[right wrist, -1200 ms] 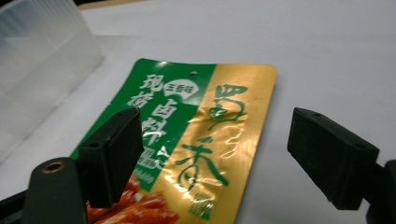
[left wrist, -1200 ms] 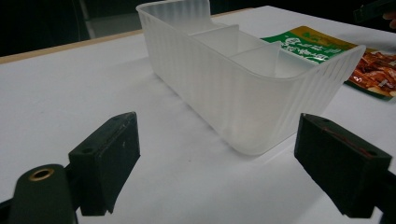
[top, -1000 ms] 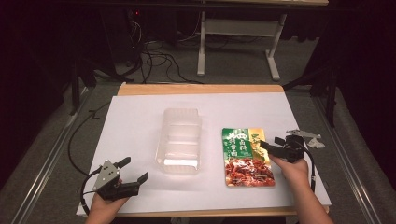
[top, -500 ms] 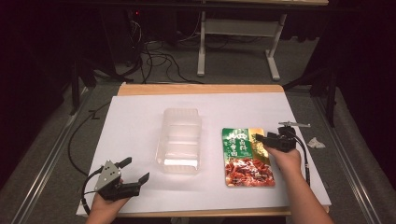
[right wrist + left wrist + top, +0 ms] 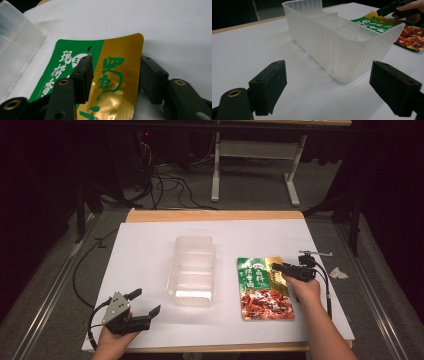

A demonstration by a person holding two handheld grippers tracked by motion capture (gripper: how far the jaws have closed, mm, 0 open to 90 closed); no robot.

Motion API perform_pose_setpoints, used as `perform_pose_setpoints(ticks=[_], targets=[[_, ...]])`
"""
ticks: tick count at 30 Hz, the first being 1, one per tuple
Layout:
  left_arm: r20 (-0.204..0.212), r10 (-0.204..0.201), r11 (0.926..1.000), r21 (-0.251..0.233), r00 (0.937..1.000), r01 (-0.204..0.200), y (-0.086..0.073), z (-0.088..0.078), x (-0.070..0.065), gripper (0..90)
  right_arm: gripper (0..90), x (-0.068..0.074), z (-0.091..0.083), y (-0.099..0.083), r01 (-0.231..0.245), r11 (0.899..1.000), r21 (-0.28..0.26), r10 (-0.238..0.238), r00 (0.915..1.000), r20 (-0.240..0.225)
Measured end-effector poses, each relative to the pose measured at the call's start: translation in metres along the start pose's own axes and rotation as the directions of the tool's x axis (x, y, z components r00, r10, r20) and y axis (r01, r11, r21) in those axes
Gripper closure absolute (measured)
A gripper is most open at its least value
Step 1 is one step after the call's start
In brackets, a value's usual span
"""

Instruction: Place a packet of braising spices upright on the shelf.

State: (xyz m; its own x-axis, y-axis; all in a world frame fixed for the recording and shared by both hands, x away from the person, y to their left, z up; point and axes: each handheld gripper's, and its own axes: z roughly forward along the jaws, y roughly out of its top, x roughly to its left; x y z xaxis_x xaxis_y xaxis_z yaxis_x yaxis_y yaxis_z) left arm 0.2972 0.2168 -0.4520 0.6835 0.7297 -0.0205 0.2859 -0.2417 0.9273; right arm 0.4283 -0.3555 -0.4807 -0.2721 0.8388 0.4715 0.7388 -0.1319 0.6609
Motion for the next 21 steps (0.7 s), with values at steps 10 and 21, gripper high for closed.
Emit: perform_pose_setpoints(ticks=[10,21], targets=[[0.001,0.004,1.0000,0.004,1.0000,-0.005,0.0000,0.0013,-0.0010,15.0,58.9,-0.0009,-0.0038,-0.0053,0.048,0.997,0.067,-0.043,0.9962,-0.077],[0.003,0.006,0.9999,0.008,1.0000,-0.006,-0.0003,0.0014,-0.0012,15.0,90.0,0.0035,-0.0078,-0.0076,0.130,0.989,0.071,-0.129,0.9915,-0.017]])
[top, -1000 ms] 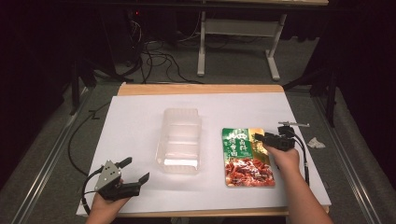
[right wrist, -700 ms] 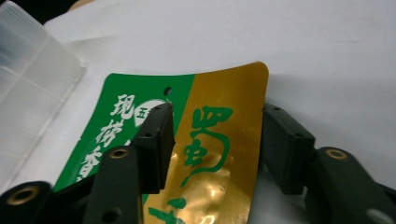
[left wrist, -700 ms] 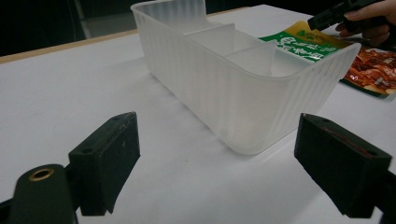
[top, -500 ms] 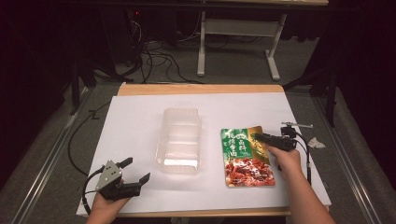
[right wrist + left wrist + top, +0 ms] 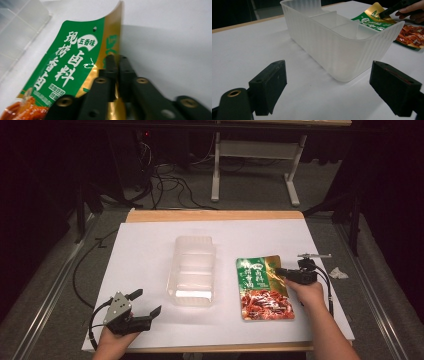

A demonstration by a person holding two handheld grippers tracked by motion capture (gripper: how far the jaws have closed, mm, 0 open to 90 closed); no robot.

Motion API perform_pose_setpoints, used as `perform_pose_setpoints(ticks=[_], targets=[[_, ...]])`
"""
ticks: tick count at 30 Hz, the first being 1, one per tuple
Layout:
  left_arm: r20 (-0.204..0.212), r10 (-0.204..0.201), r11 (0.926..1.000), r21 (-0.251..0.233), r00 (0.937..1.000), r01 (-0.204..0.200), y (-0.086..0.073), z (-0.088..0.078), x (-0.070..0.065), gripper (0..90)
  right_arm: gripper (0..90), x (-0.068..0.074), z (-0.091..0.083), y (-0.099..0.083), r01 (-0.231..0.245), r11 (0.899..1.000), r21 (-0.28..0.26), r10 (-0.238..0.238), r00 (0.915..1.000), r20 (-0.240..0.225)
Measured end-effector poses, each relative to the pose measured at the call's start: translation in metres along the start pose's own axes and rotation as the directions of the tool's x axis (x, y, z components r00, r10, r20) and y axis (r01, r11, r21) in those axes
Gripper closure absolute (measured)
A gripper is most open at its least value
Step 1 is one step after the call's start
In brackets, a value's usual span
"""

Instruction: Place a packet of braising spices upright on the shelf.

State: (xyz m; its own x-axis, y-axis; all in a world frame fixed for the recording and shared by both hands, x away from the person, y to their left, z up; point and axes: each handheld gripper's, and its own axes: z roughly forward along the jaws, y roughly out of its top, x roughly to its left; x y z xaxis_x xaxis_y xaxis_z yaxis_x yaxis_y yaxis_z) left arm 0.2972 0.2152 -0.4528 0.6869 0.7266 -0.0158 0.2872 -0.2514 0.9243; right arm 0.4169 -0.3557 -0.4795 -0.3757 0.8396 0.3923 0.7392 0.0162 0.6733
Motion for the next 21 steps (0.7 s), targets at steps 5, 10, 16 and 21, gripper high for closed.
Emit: perform_pose_setpoints(ticks=[5,10,16,21], targets=[[0.001,-0.002,1.0000,0.001,1.0000,0.002,0.000,0.000,0.001,15.0,90.0,0.013,-0.012,0.001,0.060,0.997,-0.039,-0.060,0.9982,0.005],[0.000,-0.001,1.0000,0.002,1.0000,0.001,0.000,0.000,0.000,15.0,90.0,0.031,-0.033,-0.003,0.124,0.986,-0.109,-0.123,0.9922,0.021],[-0.003,0.000,1.0000,0.002,1.0000,0.000,0.000,0.000,-0.002,15.0,90.0,0.039,-0.061,-0.017,0.112,0.965,-0.236,-0.117,0.9931,-0.007],[-0.002,-0.001,0.9999,0.011,1.0000,0.001,0.000,0.002,-0.003,15.0,90.0,0.047,-0.078,-0.018,0.091,0.947,-0.308,-0.116,0.9912,-0.063]])
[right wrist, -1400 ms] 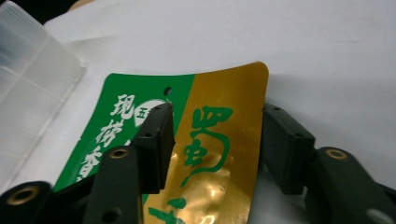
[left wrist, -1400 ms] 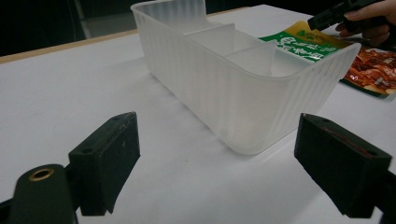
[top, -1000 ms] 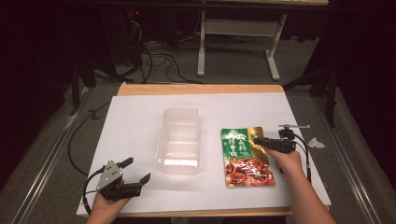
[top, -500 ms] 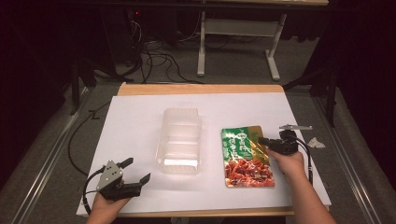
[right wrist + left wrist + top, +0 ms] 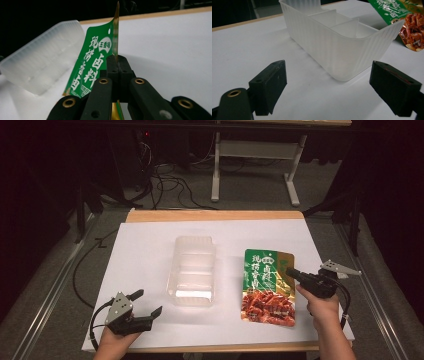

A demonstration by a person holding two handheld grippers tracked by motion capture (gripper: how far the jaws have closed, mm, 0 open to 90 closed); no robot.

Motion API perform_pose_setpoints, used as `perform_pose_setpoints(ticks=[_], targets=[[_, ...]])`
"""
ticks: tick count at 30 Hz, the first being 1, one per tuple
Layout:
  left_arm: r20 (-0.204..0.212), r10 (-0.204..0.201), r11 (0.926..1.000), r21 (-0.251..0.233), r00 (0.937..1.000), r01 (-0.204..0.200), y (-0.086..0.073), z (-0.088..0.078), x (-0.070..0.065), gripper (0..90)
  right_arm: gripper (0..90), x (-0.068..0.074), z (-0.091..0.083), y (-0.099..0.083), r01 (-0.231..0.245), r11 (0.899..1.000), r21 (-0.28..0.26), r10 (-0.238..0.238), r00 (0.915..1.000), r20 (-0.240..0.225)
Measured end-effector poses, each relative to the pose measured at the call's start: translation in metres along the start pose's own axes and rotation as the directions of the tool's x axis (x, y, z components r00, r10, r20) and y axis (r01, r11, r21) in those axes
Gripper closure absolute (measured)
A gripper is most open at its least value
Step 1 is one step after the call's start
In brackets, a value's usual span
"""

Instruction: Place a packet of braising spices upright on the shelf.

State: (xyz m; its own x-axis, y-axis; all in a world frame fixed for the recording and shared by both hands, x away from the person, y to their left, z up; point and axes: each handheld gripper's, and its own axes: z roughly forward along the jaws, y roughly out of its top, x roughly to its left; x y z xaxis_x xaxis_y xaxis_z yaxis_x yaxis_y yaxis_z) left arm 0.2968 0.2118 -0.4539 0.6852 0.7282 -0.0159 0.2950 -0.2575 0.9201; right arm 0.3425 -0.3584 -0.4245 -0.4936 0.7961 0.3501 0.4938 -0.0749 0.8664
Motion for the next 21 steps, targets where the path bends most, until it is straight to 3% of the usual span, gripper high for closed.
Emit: perform_pose_setpoints(ticks=[3,10,16,21], targets=[[-0.001,0.000,1.0000,0.002,1.0000,0.000,0.000,0.000,0.000,15.0,90.0,0.007,-0.004,0.004,0.019,1.000,-0.024,-0.019,0.9996,-0.020],[-0.010,-0.010,0.9999,0.000,0.9999,0.010,-0.001,-0.002,0.002,15.0,90.0,0.018,-0.011,0.012,0.011,0.997,-0.080,-0.017,0.9969,-0.077],[-0.014,-0.019,0.9998,0.002,0.9997,0.019,-0.002,-0.001,0.003,15.0,90.0,0.031,-0.015,0.020,0.054,0.993,-0.110,-0.063,0.9950,-0.078],[-0.014,-0.020,0.9998,0.001,0.9997,0.020,-0.002,-0.002,0.004,15.0,90.0,0.043,-0.020,0.027,0.084,0.982,-0.169,-0.095,0.9940,-0.055]])
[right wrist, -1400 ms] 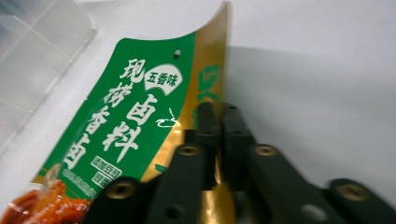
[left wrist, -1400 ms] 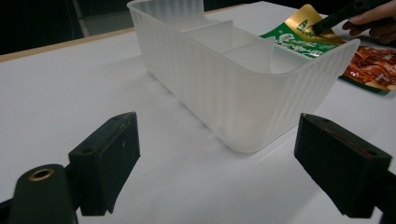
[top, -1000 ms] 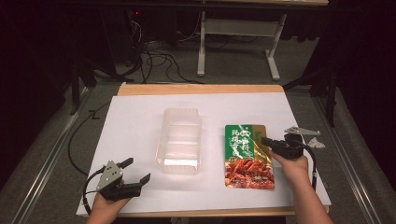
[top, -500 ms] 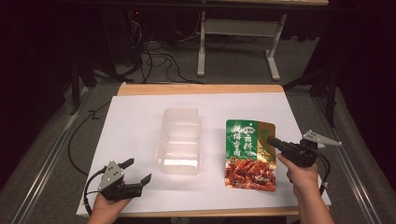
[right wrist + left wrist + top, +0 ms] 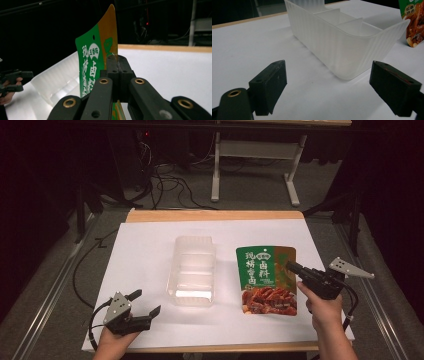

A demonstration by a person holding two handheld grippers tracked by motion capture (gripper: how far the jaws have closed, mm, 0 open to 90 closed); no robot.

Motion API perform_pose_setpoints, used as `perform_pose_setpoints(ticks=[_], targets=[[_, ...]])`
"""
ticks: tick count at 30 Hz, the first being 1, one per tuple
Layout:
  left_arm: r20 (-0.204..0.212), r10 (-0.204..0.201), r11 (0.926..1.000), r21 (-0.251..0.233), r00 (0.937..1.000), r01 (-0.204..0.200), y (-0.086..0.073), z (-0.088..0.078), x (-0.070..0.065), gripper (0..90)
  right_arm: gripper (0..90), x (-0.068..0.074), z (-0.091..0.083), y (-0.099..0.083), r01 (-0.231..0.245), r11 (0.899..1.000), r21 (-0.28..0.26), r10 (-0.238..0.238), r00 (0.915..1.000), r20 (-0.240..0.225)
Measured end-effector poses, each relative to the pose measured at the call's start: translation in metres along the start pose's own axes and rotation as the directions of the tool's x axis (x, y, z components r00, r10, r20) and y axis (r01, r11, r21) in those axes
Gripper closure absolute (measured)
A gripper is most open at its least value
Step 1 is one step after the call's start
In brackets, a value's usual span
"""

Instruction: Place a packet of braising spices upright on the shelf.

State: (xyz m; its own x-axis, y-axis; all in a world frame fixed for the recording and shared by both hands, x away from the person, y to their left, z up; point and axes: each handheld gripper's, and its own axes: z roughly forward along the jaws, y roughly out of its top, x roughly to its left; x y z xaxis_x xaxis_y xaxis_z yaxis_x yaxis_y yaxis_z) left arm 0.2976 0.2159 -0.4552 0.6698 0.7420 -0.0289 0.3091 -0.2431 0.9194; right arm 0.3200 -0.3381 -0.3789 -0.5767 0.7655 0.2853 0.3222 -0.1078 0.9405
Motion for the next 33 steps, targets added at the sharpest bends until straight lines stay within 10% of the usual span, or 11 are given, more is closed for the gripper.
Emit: perform_pose_setpoints(ticks=[15,33], targets=[[0.011,0.018,0.9998,0.013,0.9998,-0.018,-0.001,0.001,-0.002,15.0,90.0,0.017,0.005,0.019,0.091,0.983,-0.157,-0.075,0.9918,0.103],[0.007,0.026,0.9997,0.006,0.9996,-0.026,0.001,0.000,-0.003,15.0,90.0,0.016,-0.010,0.002,0.135,0.984,-0.116,-0.110,0.9738,0.199]])
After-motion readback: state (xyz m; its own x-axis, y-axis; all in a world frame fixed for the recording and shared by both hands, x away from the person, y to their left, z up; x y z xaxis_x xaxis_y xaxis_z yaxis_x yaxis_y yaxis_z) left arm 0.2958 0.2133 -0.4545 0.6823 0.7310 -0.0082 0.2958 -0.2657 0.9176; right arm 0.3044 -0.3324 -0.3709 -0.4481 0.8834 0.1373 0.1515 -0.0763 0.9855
